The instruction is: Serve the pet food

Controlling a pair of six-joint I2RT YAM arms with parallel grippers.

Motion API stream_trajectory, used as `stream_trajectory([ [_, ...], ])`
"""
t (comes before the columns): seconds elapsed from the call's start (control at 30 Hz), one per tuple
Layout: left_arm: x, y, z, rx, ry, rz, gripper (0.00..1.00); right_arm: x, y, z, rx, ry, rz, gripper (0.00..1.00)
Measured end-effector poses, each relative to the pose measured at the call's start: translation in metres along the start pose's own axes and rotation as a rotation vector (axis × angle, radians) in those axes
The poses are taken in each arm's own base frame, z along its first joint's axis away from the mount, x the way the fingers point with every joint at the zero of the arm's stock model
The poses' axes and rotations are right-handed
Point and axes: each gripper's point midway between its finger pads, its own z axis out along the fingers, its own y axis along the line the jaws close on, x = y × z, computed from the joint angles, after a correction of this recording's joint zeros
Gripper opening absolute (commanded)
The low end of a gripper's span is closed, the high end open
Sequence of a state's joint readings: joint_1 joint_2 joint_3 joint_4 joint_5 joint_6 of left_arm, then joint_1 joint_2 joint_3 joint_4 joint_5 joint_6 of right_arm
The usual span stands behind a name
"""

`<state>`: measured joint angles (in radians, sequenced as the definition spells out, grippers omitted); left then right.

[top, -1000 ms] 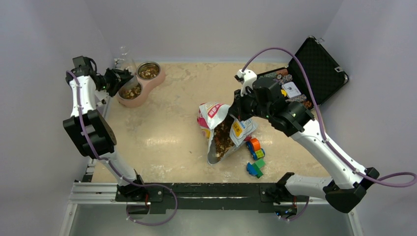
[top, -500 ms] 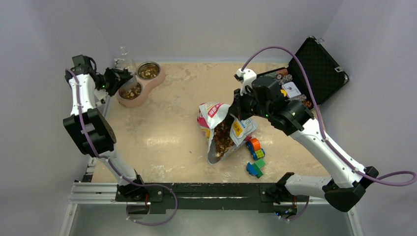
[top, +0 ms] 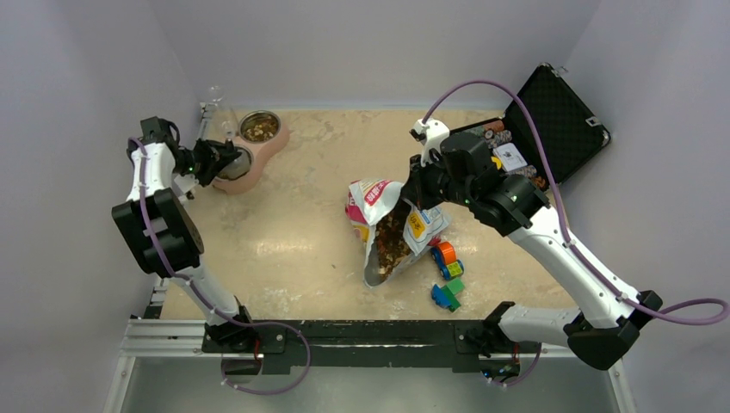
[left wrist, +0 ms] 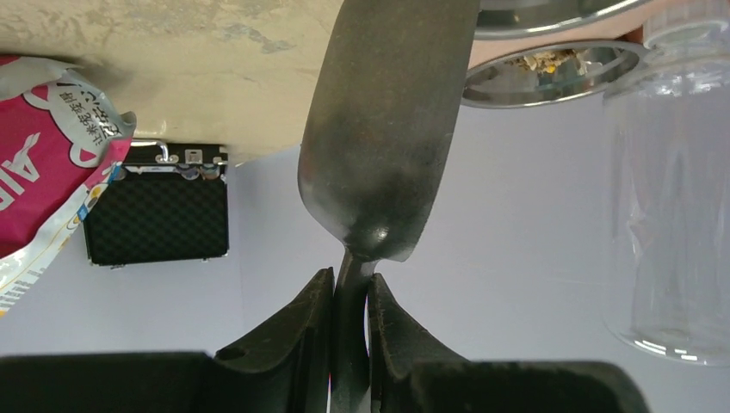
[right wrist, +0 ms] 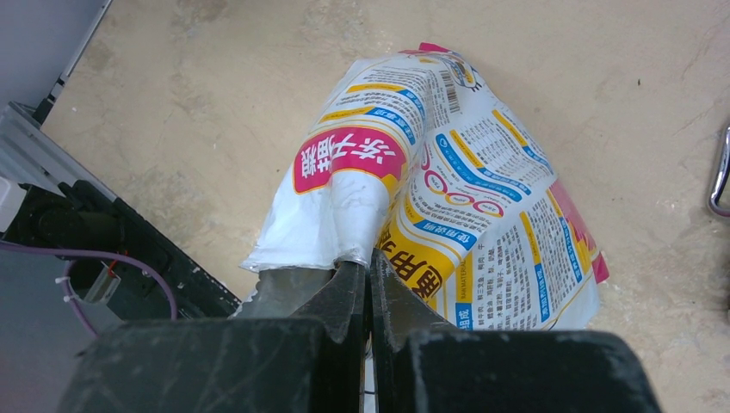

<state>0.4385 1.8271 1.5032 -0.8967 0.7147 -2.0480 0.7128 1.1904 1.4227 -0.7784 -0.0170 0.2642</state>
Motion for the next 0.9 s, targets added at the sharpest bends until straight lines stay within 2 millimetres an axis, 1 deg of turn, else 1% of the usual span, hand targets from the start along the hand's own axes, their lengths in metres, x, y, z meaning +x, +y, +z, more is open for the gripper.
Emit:
stream_trajectory([
  [0.07, 0.005, -0.001, -0.006, 0.001, -0.011, 0.019, 0.00, 0.000, 0.000, 0.000, 0.000, 0.000, 0.000, 0.00],
  [0.1, 0.012, -0.004, -0.012, 0.007, -0.013, 0.038, 0.00, 0.000, 0.000, 0.000, 0.000, 0.001, 0.000, 0.00],
  [0.17, 0.031, -0.013, -0.027, 0.041, -0.004, 0.109, 0.00, 0.000, 0.000, 0.000, 0.000, 0.000, 0.000, 0.00],
  [0.23, 0.054, -0.023, -0.048, 0.099, 0.005, 0.212, 0.00, 0.000, 0.000, -0.001, 0.000, 0.002, 0.000, 0.00],
  [0.3, 0.069, -0.024, -0.064, 0.140, 0.009, 0.301, 0.00, 0.001, 0.000, -0.001, 0.000, 0.004, 0.000, 0.00],
  [0.33, 0.071, -0.021, -0.068, 0.147, 0.004, 0.335, 0.00, 0.001, 0.000, -0.001, 0.000, 0.005, 0.000, 0.00],
  [0.4, 0.067, -0.010, -0.070, 0.133, -0.021, 0.382, 0.00, 0.001, 0.000, -0.001, 0.001, 0.005, 0.000, 0.00],
  [0.47, 0.057, 0.007, -0.065, 0.101, -0.060, 0.455, 0.00, 0.001, 0.000, -0.001, 0.001, 0.005, 0.000, 0.00],
  [0.57, 0.042, 0.043, -0.050, 0.034, -0.104, 0.625, 0.00, 0.001, 0.000, -0.001, 0.001, 0.006, 0.000, 0.00],
  [0.63, 0.037, 0.075, -0.037, -0.016, -0.115, 0.802, 0.00, 0.001, 0.000, -0.001, 0.001, 0.006, 0.000, 0.00],
  [0.73, 0.035, 0.134, -0.016, -0.103, -0.076, 1.115, 0.00, 0.001, 0.000, -0.001, 0.001, 0.007, 0.000, 0.00],
  [0.77, 0.030, 0.154, -0.010, -0.131, -0.052, 1.213, 0.00, 0.002, 0.000, -0.001, 0.001, 0.008, 0.000, 0.00],
  [0.8, 0.025, 0.170, -0.005, -0.155, -0.031, 1.276, 0.00, 0.002, 0.000, -0.001, 0.001, 0.008, 0.000, 0.00],
  [0.83, 0.014, 0.187, -0.001, -0.180, -0.006, 1.340, 0.00, 0.002, 0.000, -0.001, 0.001, 0.008, 0.000, 0.00],
  [0.9, -0.022, 0.214, 0.004, -0.230, -0.011, 1.411, 0.00, 0.002, 0.000, -0.001, 0.001, 0.009, -0.001, 0.00],
])
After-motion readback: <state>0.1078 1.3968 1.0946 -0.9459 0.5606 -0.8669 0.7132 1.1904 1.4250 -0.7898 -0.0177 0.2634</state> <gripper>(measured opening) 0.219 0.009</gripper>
